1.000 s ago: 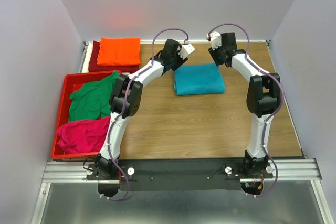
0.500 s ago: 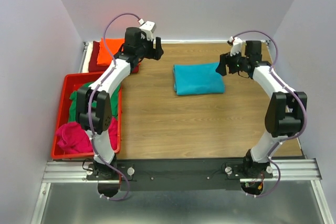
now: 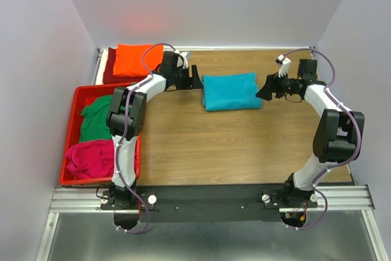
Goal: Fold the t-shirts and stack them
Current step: Fold the tshirt, then neatly place the folded tshirt to the corner
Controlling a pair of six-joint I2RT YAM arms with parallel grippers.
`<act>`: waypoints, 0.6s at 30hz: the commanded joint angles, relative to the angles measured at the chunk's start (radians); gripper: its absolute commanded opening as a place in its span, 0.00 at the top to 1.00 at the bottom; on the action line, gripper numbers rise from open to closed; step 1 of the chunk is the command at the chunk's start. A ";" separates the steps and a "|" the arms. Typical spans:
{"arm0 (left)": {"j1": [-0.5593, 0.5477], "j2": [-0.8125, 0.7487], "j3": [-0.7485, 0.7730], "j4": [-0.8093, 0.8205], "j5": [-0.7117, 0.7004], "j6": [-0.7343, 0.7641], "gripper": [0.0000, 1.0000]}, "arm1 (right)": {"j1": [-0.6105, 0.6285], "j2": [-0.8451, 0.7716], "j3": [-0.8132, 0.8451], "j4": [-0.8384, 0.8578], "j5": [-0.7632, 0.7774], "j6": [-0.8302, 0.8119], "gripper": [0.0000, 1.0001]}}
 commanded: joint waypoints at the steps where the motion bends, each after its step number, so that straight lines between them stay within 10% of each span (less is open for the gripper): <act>1: -0.017 0.038 0.058 -0.015 0.018 -0.076 0.20 | -0.034 -0.027 -0.016 -0.024 -0.107 -0.029 0.17; 18: -0.112 0.264 0.320 -0.279 -0.138 -0.219 0.22 | -0.074 -0.041 -0.015 -0.048 -0.196 -0.041 0.17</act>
